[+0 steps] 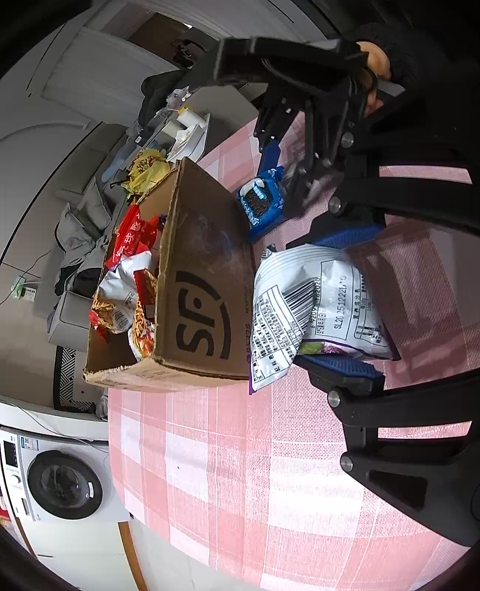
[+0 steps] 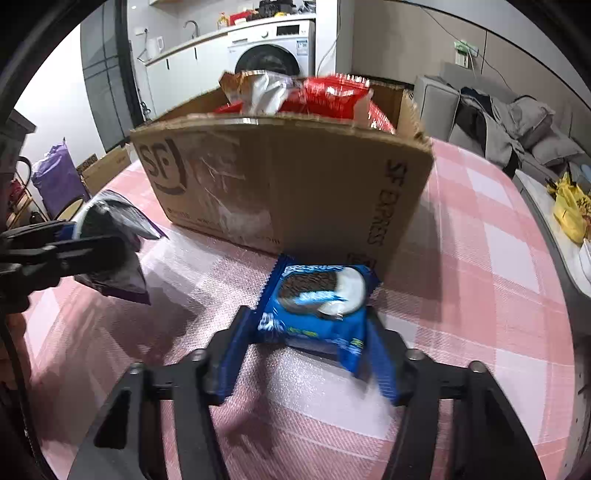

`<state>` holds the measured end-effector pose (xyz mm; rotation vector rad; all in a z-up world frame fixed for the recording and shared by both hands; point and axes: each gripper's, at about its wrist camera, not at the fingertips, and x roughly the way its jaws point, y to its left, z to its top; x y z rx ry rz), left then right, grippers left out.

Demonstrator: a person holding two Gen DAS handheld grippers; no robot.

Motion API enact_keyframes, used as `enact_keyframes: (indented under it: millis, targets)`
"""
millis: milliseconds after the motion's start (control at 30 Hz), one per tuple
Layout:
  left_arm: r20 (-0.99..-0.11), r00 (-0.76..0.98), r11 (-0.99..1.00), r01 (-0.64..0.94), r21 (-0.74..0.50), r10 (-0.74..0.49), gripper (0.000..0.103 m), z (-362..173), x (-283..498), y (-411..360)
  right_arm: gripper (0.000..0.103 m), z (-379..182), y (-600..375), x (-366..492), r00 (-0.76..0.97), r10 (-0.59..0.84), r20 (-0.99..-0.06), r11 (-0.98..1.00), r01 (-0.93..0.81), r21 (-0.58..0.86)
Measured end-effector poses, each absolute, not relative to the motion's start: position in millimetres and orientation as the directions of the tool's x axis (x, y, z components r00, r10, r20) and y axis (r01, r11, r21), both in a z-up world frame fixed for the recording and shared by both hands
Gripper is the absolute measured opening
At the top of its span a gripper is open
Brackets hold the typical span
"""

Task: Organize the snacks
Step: 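Close left tool on white-purple packet while right tool grasps blue Oreo pack, then carry white packet in left tool while right tool carries Oreo pack into box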

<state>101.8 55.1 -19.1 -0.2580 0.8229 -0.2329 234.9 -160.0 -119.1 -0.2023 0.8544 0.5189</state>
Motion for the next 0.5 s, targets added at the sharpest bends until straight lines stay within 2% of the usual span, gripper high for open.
enact_keyframes:
  millis: [133,500]
  targets:
    - [-0.695,0.654,0.945,0.104,-0.309,-0.299,0.046,-21,103,51,0.044,-118,-170,232,0.535,0.38,-0.755,0.853,-0.518,0.062]
    - [-0.681,0.672,0.947,0.103,-0.305,-0.292,0.046,-18,101,54,0.044,-101,-174,216,0.534,0.441,-0.721,0.826,-0.556,0.093]
